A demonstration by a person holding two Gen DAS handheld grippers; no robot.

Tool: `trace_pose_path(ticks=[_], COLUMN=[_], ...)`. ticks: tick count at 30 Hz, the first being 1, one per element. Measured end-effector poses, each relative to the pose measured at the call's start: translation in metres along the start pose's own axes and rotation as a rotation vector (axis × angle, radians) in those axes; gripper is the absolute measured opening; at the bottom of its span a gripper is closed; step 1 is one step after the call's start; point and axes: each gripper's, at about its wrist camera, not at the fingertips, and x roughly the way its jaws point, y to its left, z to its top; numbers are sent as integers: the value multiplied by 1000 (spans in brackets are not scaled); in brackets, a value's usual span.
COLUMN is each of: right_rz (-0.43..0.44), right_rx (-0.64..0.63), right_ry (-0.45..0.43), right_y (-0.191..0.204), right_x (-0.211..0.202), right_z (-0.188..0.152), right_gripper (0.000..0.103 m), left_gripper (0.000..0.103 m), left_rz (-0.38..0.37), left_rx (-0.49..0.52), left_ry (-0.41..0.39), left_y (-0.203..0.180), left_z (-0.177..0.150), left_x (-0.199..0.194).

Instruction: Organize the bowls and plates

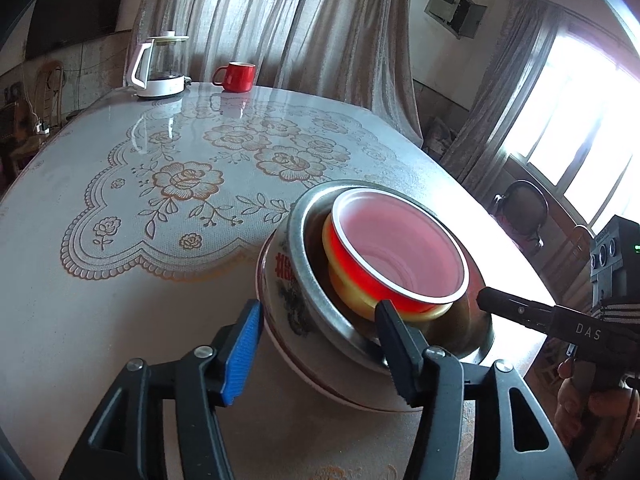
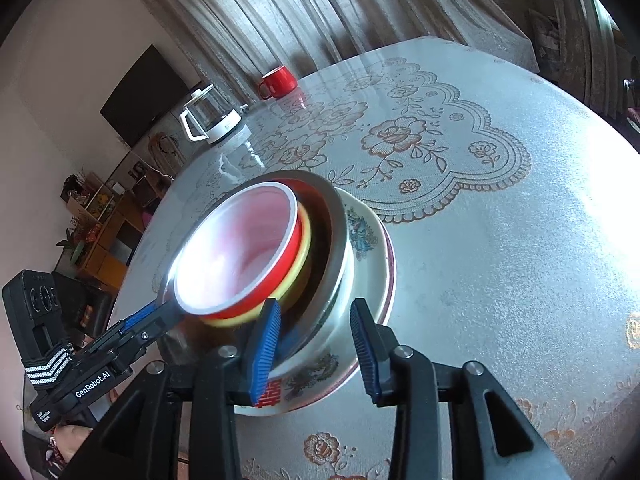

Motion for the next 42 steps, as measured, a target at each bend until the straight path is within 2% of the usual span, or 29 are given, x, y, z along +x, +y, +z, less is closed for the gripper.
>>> trace_pose_path(ticks=[3,6,9,11,12,13,15,19,22,25,30,32,34,42], right_rz=[-20,-72,-125,-159,-179,-199,-230,-261,-243,-215,-241,-252,-250,-256], right_rx=[-22,-76,-144,-194,-217,-240,-281,-305,-267,-221,-241,-253,-261,-292], right_ry=[-33,-77,-116,-148,-162,-177,-204,-173,-120,-89,-109,-115,-117,-130], right_y=[0,4,10,16,19,22,28,38,43,46,57,61,64,74], right_x=[-14,-29,-44,-53,-57,-61,-68,-71,-68,-63,-61,-62,-64,-67], right_z=[-5,-12,-19,-26,-30,-34,-44,-61,-76,-90,-106,-109,-110,-115], right_gripper=[40,40,41,45,53,65,77,78,78,78,78,78,78,78], left_gripper=[76,84,95,100,102,103,103,103,103,103,103,103,103,103], left_rz=[15,75,139,158,167,182,220,317,363,347,270,287,316,354], left_rx=[-7,5,33,43,47,53,74,106,104,84,19,14,34,70], left_ry=[-21,-29,-35,-48,-54,-62,-68,-56,-46,-41,-77,-97,-93,-78], left_y=[3,2,-1,-4,-6,-8,-14,-27,-34,-35,-34,-38,-42,-46], left_z=[-7,-13,-21,-25,-28,-31,-36,-48,-57,-67,-73,-75,-75,-80], left_x=[-11,-22,-32,-38,-42,-46,-52,-62,-69,-76,-91,-96,-96,-95])
